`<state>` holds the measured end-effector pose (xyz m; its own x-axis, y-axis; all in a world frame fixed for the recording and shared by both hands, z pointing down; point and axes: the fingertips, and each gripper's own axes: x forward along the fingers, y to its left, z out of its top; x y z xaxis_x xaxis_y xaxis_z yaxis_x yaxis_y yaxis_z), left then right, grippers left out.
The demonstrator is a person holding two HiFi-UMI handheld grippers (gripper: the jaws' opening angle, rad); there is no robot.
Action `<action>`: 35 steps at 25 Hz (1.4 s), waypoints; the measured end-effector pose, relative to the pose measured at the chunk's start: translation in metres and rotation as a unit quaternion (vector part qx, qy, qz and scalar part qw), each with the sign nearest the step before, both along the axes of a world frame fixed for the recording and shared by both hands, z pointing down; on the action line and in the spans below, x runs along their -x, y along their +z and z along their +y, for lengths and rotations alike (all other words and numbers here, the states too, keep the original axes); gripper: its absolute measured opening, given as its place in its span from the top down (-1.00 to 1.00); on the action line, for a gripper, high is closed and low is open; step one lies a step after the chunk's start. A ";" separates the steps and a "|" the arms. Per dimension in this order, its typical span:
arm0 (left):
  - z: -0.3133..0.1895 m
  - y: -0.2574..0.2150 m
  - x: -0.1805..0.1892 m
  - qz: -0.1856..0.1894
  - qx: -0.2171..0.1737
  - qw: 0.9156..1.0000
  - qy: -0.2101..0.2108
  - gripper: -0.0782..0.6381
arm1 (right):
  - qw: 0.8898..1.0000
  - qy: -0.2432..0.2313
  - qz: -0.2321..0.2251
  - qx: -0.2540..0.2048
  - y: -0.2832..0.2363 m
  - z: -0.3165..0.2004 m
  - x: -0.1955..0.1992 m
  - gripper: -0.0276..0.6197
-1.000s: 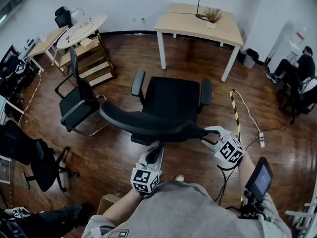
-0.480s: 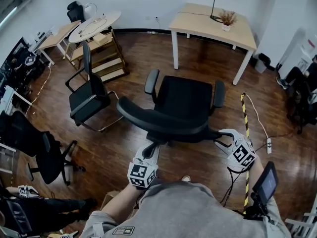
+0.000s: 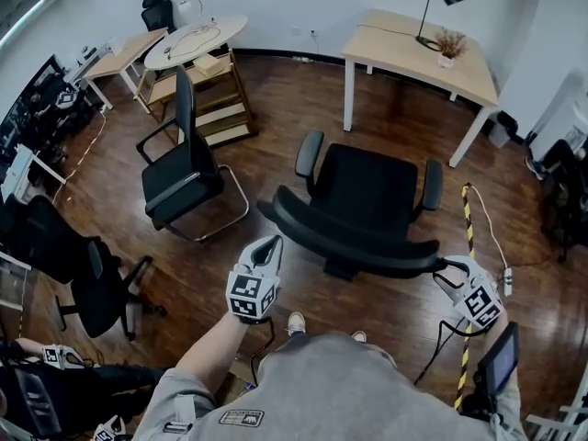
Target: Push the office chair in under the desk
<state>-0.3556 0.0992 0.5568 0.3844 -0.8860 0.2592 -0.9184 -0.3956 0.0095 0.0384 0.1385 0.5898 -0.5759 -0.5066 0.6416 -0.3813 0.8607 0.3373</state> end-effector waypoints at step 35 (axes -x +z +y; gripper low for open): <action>-0.068 0.072 0.006 -0.528 -0.050 0.721 0.447 0.40 | 0.997 0.015 0.079 -0.002 0.013 -0.004 0.010 0.43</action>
<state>-0.3615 0.0316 0.6287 0.4487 -0.4416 0.7770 0.2287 -0.7837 -0.5775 0.0287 0.1349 0.6030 -0.4520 -0.5252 0.7210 -0.3488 0.8480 0.3991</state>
